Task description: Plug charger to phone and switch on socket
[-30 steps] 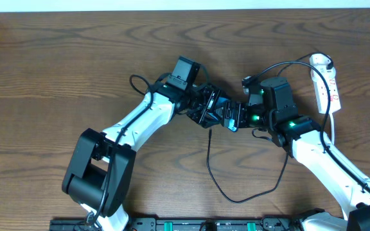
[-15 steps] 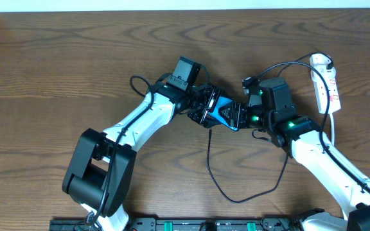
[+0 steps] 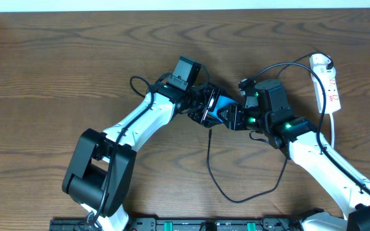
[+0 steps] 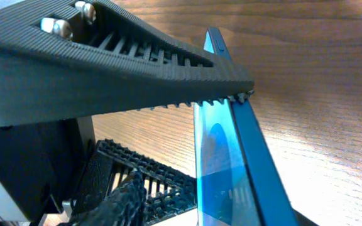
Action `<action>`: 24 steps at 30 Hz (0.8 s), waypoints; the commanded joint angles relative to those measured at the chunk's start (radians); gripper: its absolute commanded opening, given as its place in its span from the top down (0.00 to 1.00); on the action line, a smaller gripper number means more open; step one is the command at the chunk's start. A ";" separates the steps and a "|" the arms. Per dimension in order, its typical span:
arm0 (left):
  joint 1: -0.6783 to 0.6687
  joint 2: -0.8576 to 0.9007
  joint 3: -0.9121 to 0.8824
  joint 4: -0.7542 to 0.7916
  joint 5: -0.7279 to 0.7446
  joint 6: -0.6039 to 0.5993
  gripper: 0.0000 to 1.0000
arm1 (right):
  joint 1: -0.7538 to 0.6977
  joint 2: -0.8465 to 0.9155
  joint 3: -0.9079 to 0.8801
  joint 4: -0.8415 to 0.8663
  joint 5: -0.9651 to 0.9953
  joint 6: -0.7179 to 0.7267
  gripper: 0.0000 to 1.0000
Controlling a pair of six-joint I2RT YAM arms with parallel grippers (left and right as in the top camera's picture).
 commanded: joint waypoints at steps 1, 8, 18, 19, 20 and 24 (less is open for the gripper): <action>-0.002 -0.033 0.036 0.009 0.017 -0.015 0.92 | 0.010 0.007 0.016 -0.005 0.001 -0.007 0.62; -0.002 -0.033 0.036 0.009 0.017 -0.014 0.93 | 0.010 0.007 0.016 -0.017 0.001 -0.008 0.73; -0.002 -0.033 0.036 0.009 0.017 -0.013 0.93 | 0.008 0.007 0.016 -0.015 0.004 -0.007 0.99; -0.002 -0.033 0.036 0.009 0.017 -0.013 0.93 | 0.008 0.007 0.016 -0.015 0.010 -0.007 0.99; -0.002 -0.033 0.036 0.009 0.017 -0.013 0.92 | 0.008 0.007 0.016 -0.014 0.020 -0.007 0.99; 0.007 -0.033 0.036 0.030 0.054 0.003 0.83 | 0.000 0.007 0.016 -0.015 0.050 -0.007 0.99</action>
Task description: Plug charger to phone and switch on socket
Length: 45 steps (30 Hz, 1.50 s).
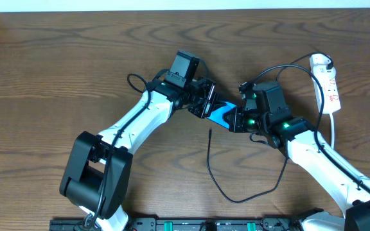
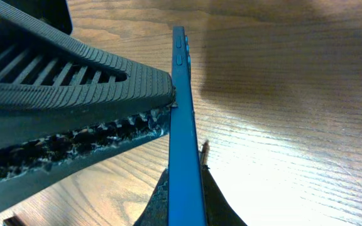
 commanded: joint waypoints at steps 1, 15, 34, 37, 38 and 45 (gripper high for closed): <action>0.005 -0.015 0.010 0.024 0.078 0.015 0.72 | -0.010 -0.011 0.019 0.022 0.008 -0.011 0.99; 0.110 -0.016 0.010 0.362 0.286 0.034 0.08 | -0.198 -0.011 0.019 0.116 -0.067 0.215 0.99; 0.132 -0.016 0.010 0.512 -0.057 0.034 0.07 | -0.244 -0.011 0.019 0.562 -0.202 1.153 0.99; 0.132 -0.016 0.010 0.515 -0.100 0.034 0.07 | -0.217 -0.011 0.019 0.563 -0.172 1.225 0.99; 0.132 -0.016 0.010 0.522 -0.102 0.034 0.07 | -0.209 -0.011 0.019 0.567 -0.159 1.239 0.99; 0.131 -0.016 0.010 0.537 -0.104 0.034 0.07 | -0.152 -0.011 0.019 0.676 -0.098 1.275 0.99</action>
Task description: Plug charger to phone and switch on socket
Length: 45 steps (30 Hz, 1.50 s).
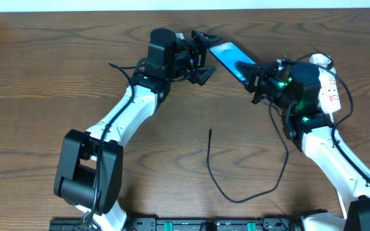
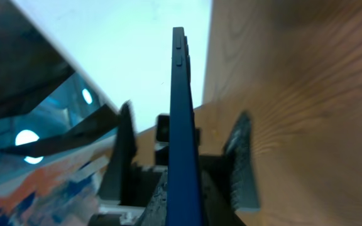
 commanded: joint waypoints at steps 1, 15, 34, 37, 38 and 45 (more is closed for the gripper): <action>0.004 -0.016 0.008 0.004 -0.023 0.016 0.07 | 0.024 -0.011 0.018 0.044 0.040 0.052 0.99; -0.005 -0.016 0.008 0.003 -0.024 0.016 0.10 | 0.080 -0.011 0.018 0.059 0.031 0.136 0.99; -0.005 -0.016 0.008 0.003 -0.023 0.016 0.37 | 0.124 -0.011 0.018 0.059 0.029 0.169 0.99; -0.005 -0.016 0.008 0.003 -0.023 0.016 0.45 | 0.129 -0.011 0.018 0.059 0.028 0.169 0.99; -0.005 -0.016 0.008 0.003 -0.023 0.016 0.47 | 0.129 -0.011 0.018 0.059 0.028 0.169 0.99; -0.005 -0.016 0.008 0.002 -0.023 0.016 0.65 | 0.132 -0.011 0.018 0.058 0.012 0.169 0.99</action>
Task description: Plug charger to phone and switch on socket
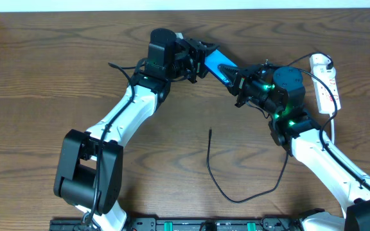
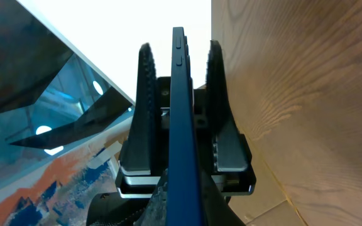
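Observation:
The blue phone (image 1: 218,64) is held up over the back of the table, edge-on in the right wrist view (image 2: 181,113). My right gripper (image 1: 239,83) (image 2: 181,210) is shut on its near end. My left gripper (image 1: 202,59) is open, and its two fingers (image 2: 144,107) stand on either side of the phone's far end with a gap on each side. The black charger cable's plug end (image 1: 210,132) lies loose on the table in the middle. The white socket strip (image 1: 327,82) lies at the right.
The black cable (image 1: 236,199) loops toward the front of the table, then runs up the right side behind my right arm to the socket strip. The wooden table's back edge (image 1: 185,11) is close behind both grippers.
The right gripper has moved left with the phone. The phone's free end, which was clear of the open left gripper, now sits between its fingers.
At first both grippers held the phone low in the middle of the table, above the cable's plug end, and the same a moment later. Then the right gripper alone held it up at the back, the left open beside it. Now the left straddles it.

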Action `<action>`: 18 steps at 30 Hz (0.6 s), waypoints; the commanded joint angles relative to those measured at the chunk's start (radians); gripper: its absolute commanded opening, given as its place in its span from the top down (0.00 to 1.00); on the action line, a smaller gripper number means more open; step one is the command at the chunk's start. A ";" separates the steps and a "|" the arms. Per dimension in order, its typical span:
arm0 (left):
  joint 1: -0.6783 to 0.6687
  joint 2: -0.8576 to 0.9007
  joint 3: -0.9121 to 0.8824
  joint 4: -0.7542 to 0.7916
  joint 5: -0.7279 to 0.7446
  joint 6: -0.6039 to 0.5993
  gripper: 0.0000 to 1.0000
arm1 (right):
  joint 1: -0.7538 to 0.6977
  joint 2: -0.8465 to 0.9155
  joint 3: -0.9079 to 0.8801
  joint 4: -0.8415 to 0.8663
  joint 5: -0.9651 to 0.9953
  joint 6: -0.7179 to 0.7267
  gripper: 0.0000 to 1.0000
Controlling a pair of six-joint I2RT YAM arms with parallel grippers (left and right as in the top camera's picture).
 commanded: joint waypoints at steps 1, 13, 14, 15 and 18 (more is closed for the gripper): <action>-0.002 -0.016 0.008 0.004 -0.006 0.017 0.67 | 0.014 -0.011 0.018 0.014 -0.029 0.010 0.99; -0.002 -0.016 0.008 0.002 -0.006 0.017 0.93 | 0.037 -0.011 0.018 0.011 -0.028 0.009 0.99; -0.002 -0.016 0.008 0.002 -0.006 0.017 0.92 | 0.037 -0.011 0.018 0.011 -0.028 0.008 0.99; -0.002 -0.016 0.008 0.002 -0.006 0.017 0.93 | 0.037 -0.011 0.018 0.011 -0.028 0.002 0.98; -0.002 -0.016 0.008 0.002 -0.006 0.017 0.92 | 0.037 -0.011 0.018 0.011 -0.028 -0.018 0.89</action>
